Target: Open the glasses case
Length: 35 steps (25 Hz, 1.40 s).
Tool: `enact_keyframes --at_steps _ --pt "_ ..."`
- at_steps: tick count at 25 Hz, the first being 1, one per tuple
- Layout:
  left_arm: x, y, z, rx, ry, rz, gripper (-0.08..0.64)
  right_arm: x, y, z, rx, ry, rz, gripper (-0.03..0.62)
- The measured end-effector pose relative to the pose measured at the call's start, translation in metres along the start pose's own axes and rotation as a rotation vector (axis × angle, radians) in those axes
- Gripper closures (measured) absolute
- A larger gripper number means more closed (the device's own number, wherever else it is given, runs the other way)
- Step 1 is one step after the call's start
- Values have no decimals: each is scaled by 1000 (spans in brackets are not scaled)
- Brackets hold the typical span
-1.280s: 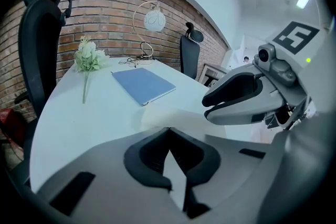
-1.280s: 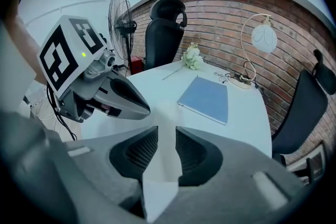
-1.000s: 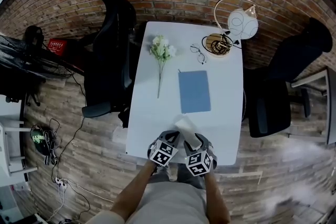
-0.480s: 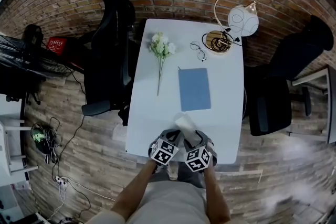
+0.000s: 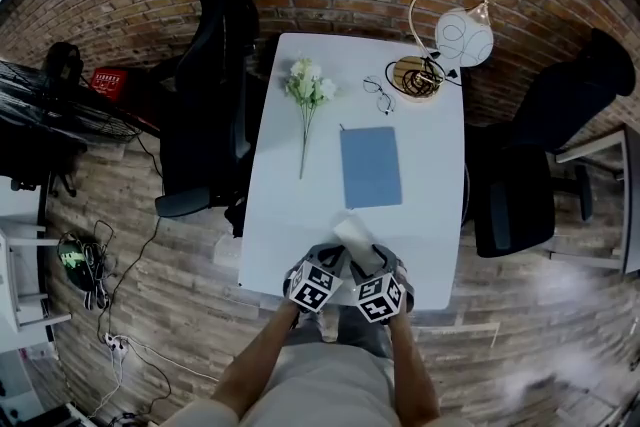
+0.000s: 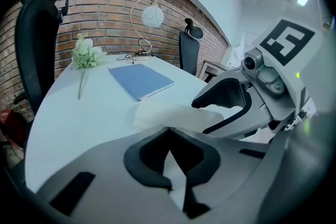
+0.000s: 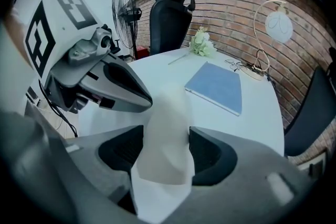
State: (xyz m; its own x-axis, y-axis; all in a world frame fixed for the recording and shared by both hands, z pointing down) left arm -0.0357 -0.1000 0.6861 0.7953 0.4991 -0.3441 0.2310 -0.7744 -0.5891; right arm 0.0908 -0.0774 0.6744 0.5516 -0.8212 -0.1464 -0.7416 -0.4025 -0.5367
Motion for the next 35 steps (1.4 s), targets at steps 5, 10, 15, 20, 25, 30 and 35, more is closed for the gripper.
enact_keyframes --at_steps 5,10,15,20,25,30,35 --pt "1 -2 0 -5 -3 -1 557 1 0 2 12 7 -20 325" --pt "1 -2 -4 -7 -5 -6 556 3 -1 3 38 22 -52 325" --pt "2 -1 -8 -12 -6 -14 557 3 -2 4 42 25 -58 325" --pt "0 -1 -9 -10 -12 -13 557 3 0 4 38 28 -51 325" --pt "0 -2 -9 -9 -13 -5 557 0 0 6 35 -3 -48 325" --pt "-1 -2 -10 -5 -17 -1 557 -2 1 11 44 -40 -29 325" --pt "-2 -3 -9 -4 -18 1 556 -4 0 13 50 -21 -31 345"
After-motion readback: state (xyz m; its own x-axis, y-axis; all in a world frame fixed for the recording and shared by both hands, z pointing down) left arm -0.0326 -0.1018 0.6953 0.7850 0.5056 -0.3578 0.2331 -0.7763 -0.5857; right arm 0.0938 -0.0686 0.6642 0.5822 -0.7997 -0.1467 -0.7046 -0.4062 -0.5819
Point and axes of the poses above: the fingertips, and each gripper's own axes: z backward along the fingers, x to its right, y out of its top, the point moved 10 cm from there along z, backward along the fingers, and after that the axes turned 15 degrees about z, right-handed, at the moved point
